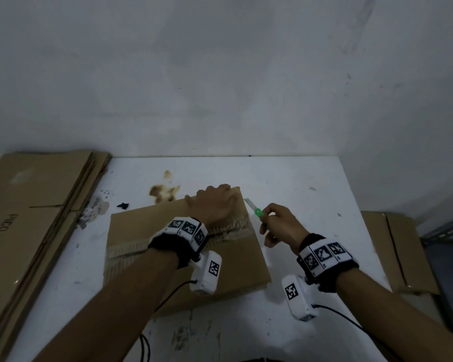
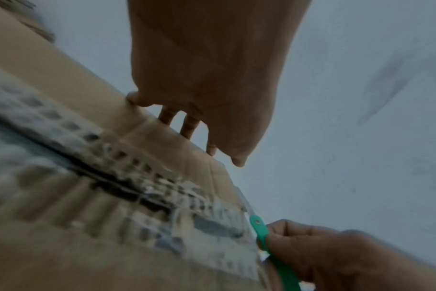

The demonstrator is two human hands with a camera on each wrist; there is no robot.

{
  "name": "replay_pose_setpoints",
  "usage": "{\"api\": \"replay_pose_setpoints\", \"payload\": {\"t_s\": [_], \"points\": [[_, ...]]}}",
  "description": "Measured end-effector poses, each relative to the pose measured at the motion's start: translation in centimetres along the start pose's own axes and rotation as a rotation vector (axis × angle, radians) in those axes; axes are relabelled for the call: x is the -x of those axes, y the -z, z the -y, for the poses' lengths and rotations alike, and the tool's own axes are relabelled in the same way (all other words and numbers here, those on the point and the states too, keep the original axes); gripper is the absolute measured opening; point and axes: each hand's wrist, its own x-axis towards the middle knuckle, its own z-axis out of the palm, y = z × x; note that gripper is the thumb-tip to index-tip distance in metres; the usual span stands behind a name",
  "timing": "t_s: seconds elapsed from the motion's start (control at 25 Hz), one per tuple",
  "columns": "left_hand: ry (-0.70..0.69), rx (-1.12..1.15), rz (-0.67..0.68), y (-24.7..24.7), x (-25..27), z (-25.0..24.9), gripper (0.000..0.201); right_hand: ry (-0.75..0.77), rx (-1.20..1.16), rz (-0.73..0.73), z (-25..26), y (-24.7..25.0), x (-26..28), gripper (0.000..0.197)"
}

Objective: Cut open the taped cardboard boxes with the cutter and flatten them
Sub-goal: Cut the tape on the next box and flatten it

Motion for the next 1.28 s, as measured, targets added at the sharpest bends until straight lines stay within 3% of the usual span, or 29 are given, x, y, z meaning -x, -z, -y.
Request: {"api": "replay_pose_setpoints", "payload": {"t_s": [0.24, 0.4, 0.64, 0.8, 0.92, 1.04, 1.28], "points": [[0.165, -0.066, 0.109, -0.1, -2.4, -1.5, 0.078, 0.008, 0.032, 0.095, -0.9, -0.5, 0.3, 0.012], [0.095, -0.037, 0.209, -0.2, -3.9, -1.8, 0.090, 0.007, 0.067, 0.148, -0.9, 1.0, 0.9, 0.013], [-0.059, -0.082, 0.298, 0.1, -5.1, -1.9, 0.050, 0.021, 0.081, 0.164, -0.3, 2.9, 0.8, 0.015], [-0.082, -0.091, 0.324, 0.0, -6.0, -1.3, 0.045, 0.050, 0.024, 0.102, -0.6, 2.8, 0.5, 0.017], [-0.084, -0.103, 0.324, -0.1, -6.1, -1.1, 0.058, 0.071, -0.033, 0.061, -1.0, 2.6, 0.3, 0.021], [-0.094, -0.126, 0.347, 0.2, -6.1, -1.2, 0.075, 0.079, 0.070, 0.121, -1.1, 2.1, 0.1, 0.019], [-0.100, -0.118, 0.334, 0.3, -5.7, -1.4, 0.064, 0.155, 0.278, 0.183, 0.0, 1.1, -0.5, 0.019]]}}
